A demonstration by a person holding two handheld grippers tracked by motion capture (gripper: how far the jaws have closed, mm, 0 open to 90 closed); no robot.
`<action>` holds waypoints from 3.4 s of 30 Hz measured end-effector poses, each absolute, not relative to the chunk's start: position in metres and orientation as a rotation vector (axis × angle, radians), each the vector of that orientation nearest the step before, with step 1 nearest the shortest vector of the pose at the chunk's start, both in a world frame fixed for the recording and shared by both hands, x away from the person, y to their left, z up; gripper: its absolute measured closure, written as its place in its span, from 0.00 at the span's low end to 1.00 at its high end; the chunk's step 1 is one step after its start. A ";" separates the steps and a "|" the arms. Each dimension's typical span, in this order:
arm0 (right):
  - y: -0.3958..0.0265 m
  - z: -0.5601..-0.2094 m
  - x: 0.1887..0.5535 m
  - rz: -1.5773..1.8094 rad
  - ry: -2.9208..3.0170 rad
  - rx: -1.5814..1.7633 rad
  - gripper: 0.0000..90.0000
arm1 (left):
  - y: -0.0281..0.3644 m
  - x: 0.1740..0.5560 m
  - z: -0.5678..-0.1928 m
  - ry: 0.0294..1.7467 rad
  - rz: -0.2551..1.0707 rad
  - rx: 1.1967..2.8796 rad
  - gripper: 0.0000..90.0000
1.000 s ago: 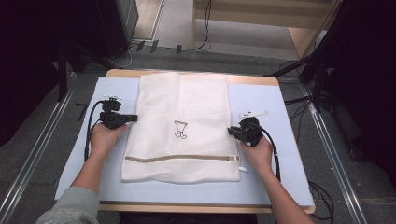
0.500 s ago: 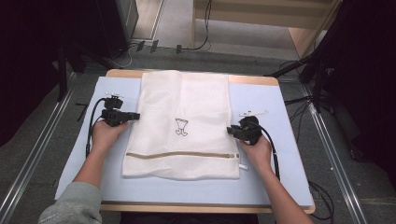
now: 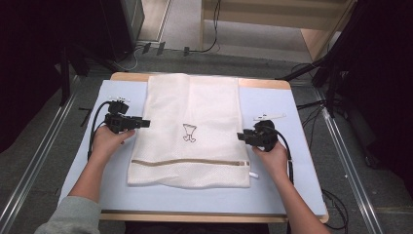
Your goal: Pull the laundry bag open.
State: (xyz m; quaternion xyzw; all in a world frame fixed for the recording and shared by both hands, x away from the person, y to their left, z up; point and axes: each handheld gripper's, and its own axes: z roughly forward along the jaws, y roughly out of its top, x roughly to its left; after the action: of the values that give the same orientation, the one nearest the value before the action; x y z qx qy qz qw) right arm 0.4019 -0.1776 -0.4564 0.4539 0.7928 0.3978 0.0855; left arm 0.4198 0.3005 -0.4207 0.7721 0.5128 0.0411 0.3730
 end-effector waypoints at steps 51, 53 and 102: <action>-0.177 -0.462 0.331 1.178 2.610 1.263 1.00 | 0.187 0.362 -0.393 0.965 0.038 2.124 0.59; -0.177 -0.460 0.330 1.187 2.609 1.246 1.00 | 0.182 0.361 -0.394 0.956 0.030 2.130 0.60; -0.190 -0.474 0.328 1.165 2.588 1.142 1.00 | 0.025 0.358 -0.458 0.816 -0.184 2.303 0.83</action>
State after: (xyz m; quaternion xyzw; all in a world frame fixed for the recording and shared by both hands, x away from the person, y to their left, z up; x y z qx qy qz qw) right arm 0.3281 -0.1898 -0.4739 0.3730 0.8453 0.3803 0.0410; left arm 0.3584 0.0247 -0.4580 0.8842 0.3133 -0.0707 0.3391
